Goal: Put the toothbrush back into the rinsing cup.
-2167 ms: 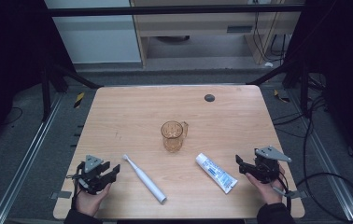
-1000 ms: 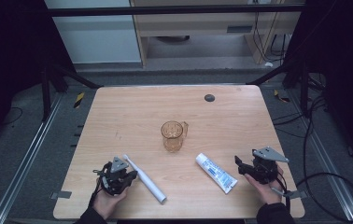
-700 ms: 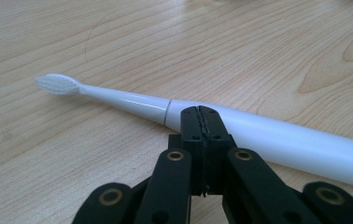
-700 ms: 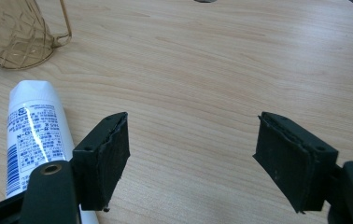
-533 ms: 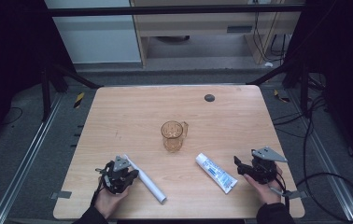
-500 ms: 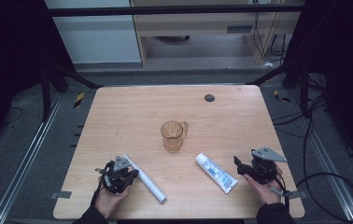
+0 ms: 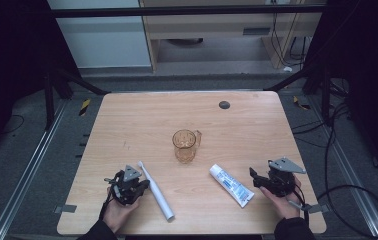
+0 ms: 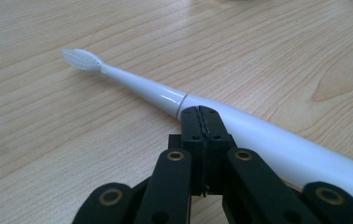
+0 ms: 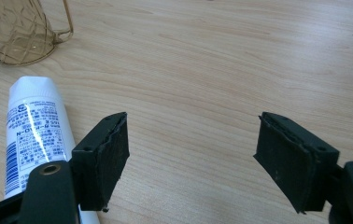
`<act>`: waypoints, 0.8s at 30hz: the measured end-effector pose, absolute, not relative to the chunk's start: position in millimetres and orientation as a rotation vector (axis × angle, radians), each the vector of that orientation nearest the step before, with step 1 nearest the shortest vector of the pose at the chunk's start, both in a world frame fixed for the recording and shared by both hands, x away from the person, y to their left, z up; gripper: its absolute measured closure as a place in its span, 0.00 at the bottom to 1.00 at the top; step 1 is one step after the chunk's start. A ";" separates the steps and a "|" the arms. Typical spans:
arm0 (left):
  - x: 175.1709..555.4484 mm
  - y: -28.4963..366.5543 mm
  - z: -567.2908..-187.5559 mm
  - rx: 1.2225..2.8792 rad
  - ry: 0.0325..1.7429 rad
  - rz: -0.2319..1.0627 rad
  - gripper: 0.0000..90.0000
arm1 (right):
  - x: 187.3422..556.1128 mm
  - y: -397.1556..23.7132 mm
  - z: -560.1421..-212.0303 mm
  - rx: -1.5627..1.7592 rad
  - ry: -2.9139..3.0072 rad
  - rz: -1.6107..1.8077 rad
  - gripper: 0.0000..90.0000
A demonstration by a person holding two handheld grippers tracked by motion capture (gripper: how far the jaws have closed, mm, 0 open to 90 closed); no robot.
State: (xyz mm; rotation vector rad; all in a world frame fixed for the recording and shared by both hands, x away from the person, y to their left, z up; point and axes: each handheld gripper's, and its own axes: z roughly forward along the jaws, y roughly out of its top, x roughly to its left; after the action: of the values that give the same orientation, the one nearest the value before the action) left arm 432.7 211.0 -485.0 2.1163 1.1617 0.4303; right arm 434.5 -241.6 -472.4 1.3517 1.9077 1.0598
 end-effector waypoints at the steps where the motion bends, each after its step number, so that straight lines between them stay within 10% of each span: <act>1: 432.7 211.0 -485.0 2.116 1.162 0.430 0.99 | 434.5 -241.6 -472.4 1.352 1.908 1.060 0.28; 24: 441.4 199.2 -487.0 2.126 1.149 0.420 0.99 | 435.4 -241.6 -473.6 1.339 1.918 1.055 0.28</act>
State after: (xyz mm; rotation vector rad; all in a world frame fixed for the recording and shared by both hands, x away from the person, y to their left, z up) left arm 441.4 199.2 -487.0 2.1258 1.1486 0.4197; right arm 435.4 -241.6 -473.6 1.3389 1.9178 1.0553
